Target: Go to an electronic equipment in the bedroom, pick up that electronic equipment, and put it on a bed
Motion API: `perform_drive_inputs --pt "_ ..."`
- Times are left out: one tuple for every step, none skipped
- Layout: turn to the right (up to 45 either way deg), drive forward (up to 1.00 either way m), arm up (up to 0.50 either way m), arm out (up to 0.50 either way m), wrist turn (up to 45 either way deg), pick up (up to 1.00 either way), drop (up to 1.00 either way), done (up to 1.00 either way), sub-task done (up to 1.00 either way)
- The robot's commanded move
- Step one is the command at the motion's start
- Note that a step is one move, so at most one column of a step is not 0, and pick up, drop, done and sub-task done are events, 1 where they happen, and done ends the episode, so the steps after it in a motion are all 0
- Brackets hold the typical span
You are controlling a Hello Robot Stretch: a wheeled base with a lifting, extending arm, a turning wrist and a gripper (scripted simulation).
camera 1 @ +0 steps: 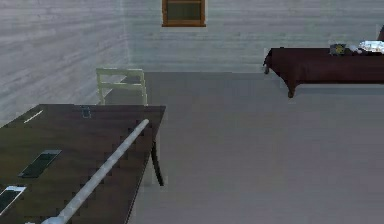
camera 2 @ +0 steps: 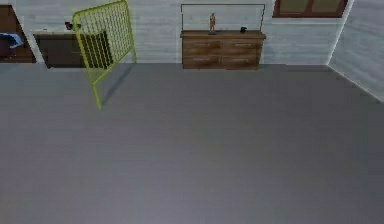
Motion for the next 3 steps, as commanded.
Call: perform_drive_inputs --pt "0.0 0.25 0.0 0.0 0.0 0.0 0.0 0.0 0.0" --pt "-45.0 0.0 0.0 0.0 0.0 0.0 0.0 0.0 0.0" --pt "-45.0 0.0 0.0 0.0 0.0 0.0 0.0 0.0 0.0"
